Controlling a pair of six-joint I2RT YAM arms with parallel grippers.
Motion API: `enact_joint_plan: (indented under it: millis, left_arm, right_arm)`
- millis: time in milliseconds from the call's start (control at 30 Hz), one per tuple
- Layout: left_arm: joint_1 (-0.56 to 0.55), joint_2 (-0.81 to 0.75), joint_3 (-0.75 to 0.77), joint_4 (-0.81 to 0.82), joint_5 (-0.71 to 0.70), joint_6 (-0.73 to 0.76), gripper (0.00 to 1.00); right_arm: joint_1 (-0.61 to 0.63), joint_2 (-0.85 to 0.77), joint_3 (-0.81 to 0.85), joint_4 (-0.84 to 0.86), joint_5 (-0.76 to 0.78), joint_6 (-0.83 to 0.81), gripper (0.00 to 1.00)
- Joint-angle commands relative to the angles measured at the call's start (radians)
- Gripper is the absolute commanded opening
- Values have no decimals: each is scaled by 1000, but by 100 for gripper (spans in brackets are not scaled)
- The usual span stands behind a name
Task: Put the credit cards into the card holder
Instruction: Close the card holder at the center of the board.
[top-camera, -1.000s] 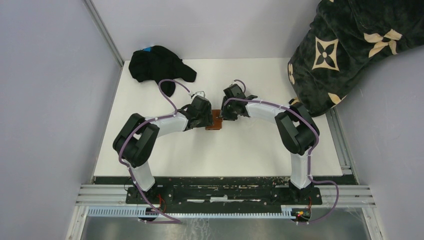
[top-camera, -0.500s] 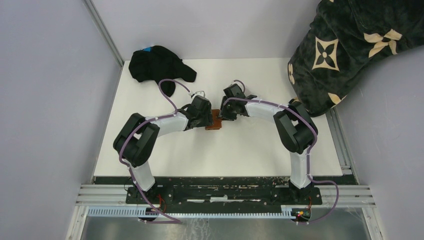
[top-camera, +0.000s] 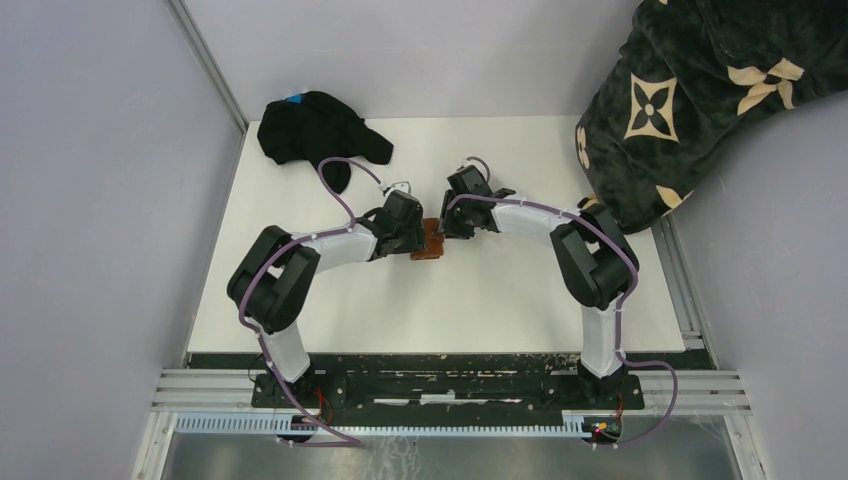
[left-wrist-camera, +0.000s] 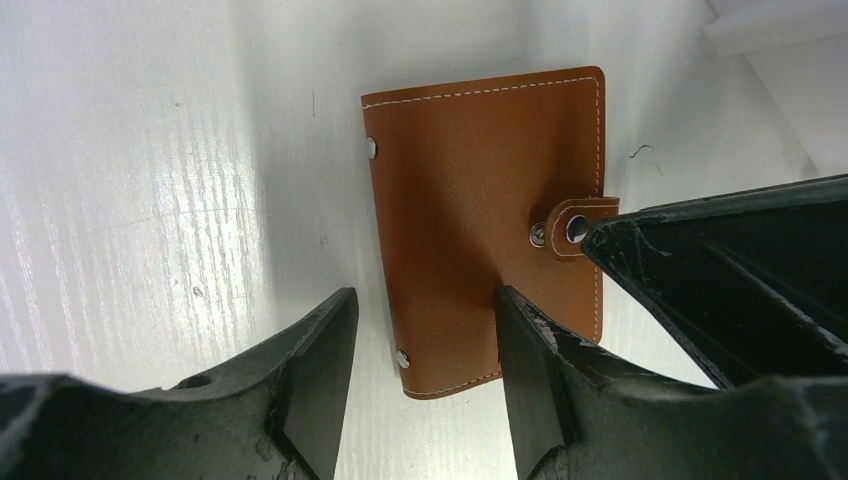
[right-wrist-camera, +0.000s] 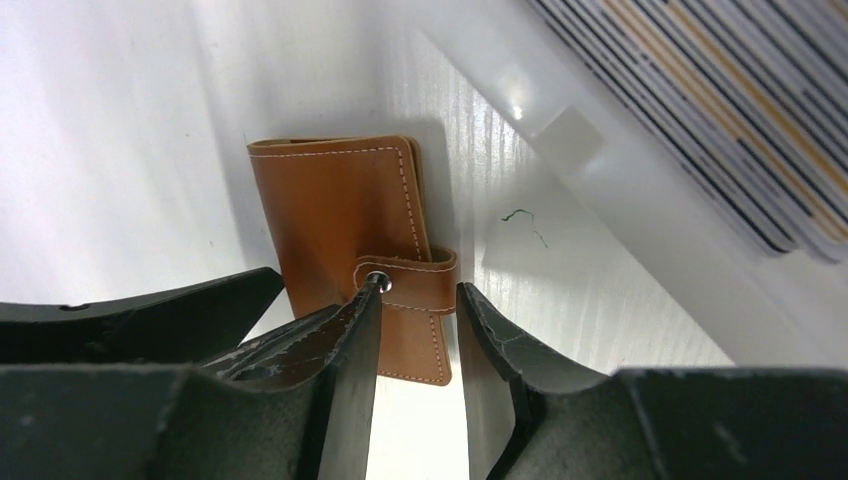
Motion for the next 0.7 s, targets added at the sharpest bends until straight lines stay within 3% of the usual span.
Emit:
enact_joint_plan:
  millis: [0, 667]
  left_arm:
    - [3, 46, -38, -104, 9, 52, 60]
    - [3, 30, -89, -103, 25, 60, 59]
  right_arm:
    - [-3, -82, -5, 13, 41, -24, 40]
    - [-2, -21, -15, 39, 63, 33, 40]
